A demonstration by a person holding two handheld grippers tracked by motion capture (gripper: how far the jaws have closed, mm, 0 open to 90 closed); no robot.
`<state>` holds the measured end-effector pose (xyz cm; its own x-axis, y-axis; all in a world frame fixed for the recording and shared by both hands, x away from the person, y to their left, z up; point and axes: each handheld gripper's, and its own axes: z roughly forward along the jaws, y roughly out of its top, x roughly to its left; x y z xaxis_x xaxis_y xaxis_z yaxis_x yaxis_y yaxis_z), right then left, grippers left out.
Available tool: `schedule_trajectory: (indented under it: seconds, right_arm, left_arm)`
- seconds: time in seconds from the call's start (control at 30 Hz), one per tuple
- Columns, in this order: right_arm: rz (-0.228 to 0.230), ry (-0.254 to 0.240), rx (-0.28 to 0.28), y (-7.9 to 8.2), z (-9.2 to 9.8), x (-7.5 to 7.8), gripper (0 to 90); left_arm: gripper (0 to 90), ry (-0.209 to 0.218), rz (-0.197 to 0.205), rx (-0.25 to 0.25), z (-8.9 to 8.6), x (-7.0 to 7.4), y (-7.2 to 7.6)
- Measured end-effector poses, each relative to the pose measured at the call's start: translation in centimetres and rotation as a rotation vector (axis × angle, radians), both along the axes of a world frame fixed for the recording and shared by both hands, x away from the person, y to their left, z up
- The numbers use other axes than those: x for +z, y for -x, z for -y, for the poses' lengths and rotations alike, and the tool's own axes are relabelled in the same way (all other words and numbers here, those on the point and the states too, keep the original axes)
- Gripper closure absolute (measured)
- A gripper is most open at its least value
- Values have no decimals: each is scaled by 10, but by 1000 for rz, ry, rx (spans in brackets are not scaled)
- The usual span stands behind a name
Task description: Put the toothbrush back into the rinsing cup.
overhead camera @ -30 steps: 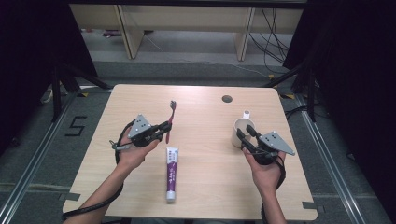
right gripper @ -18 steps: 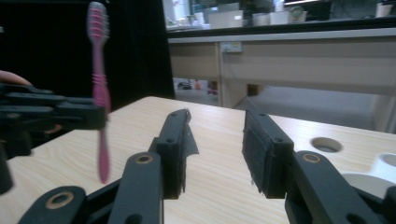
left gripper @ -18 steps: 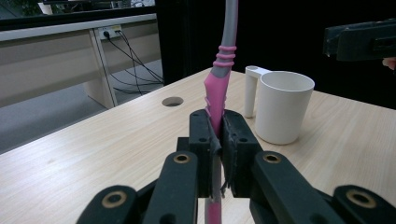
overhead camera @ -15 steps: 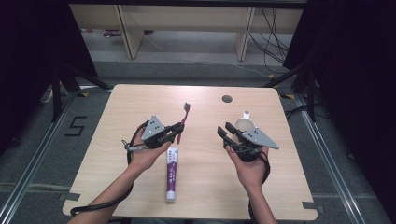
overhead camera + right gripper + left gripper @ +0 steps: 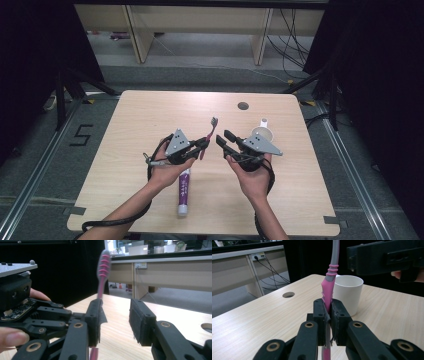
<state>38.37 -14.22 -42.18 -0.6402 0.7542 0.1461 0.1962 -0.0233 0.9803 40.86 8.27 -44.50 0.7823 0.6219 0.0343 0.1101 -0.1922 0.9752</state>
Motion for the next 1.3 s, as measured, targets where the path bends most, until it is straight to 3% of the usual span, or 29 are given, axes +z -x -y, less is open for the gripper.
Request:
schedule_trajectory:
  seconds: [0.17, 0.27, 0.3, 0.43, 0.6, 0.67, 0.77, 0.9, 1.0, 1.03, 1.1, 1.13, 1.17, 1.3]
  right_arm:
    - [21, 14, 12, -1, -1, 0, 645]
    - [-8, -6, 18, 0, -4, 1, 669]
    - [24, 12, 13, -2, -3, 2, 676]
    - [-10, -15, 17, 0, -6, 3, 715]
    - [33, 8, 20, -4, -8, 3, 775]
    - [18, -6, 30, -2, -10, 5, 829]
    - [39, 7, 26, -2, -9, 5, 835]
    - [28, 3, 25, 0, -10, 7, 840]
    - [36, 3, 13, 0, -9, 8, 840]
    - [57, 16, -3, -2, -5, 10, 840]
    - [42, 4, -8, -1, -4, 12, 840]
    - [57, 13, -14, -3, -2, 13, 840]
    - [36, -1, -18, -2, -1, 14, 840]
    - [59, 6, -45, -6, 8, 18, 840]
  left_arm:
    - [829, -4, 4, -14, 5, 0, 2]
    - [829, -6, 5, -18, 7, 0, 3]
    - [829, -5, 7, -20, 8, 0, 3]
    - [829, 1, 10, -28, 10, 0, 4]
    - [829, 6, 13, -34, 10, 0, 5]
    - [829, 12, 16, -34, 11, 0, 6]
    - [829, 15, 19, -38, 11, 0, 6]
    - [815, 22, 23, -44, 12, 0, 5]
    - [701, -7, 34, -56, 11, -1, 6]
    - [603, -23, 40, -57, 11, -1, 6]
    - [578, -47, 52, -56, 9, -2, 7]
    - [554, -50, 54, -50, 7, -2, 8]
    - [528, -58, 54, -46, 5, -1, 8]
    - [444, -65, 40, -9, -6, -1, 10]
